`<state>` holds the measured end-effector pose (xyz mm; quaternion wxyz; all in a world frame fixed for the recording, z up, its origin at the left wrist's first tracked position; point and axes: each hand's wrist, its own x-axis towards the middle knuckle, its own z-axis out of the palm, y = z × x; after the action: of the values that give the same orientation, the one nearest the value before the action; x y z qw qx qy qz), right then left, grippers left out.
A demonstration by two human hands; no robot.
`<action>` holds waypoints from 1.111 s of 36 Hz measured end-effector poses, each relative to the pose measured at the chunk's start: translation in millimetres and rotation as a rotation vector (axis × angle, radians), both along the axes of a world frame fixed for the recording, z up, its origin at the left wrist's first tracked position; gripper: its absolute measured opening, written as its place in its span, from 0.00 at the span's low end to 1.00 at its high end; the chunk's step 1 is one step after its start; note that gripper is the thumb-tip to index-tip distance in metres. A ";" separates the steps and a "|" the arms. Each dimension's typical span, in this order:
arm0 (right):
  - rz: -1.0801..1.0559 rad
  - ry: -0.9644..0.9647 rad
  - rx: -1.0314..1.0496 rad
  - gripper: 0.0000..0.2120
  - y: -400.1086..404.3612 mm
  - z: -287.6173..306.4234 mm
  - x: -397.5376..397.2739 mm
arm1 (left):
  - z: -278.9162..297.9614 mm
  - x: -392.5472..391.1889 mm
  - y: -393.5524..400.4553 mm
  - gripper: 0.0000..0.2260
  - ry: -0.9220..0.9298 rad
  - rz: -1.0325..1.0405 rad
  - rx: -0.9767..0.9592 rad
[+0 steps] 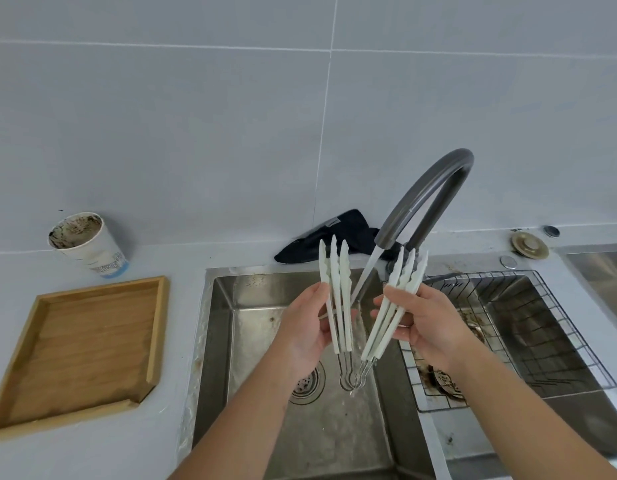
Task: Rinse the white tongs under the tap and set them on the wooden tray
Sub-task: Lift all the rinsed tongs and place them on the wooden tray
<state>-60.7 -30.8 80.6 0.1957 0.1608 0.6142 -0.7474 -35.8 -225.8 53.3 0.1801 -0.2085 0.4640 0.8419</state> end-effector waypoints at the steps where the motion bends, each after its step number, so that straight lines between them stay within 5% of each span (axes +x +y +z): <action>1: -0.021 -0.004 0.004 0.07 3.2 -0.4 0.4 | 1.4 -2.6 3.1 0.14 -0.003 -0.006 0.006; 15: -0.135 -0.116 -0.046 0.08 38.5 -2.6 9.2 | 11.9 -18.7 35.2 0.09 0.061 -0.182 -0.115; 21: -0.061 -0.118 -0.026 0.09 29.7 -11.6 20.4 | 1.3 4.2 26.3 0.18 0.072 -0.173 -0.221; 40: -0.006 -0.218 -0.061 0.16 7.7 -29.2 49.9 | -15.9 47.5 7.6 0.20 0.034 -0.085 -0.256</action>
<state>-10.8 -23.1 51.4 0.2638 0.2369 0.5657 -0.7445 11.8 -218.2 37.4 0.1797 -0.1959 0.5791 0.7707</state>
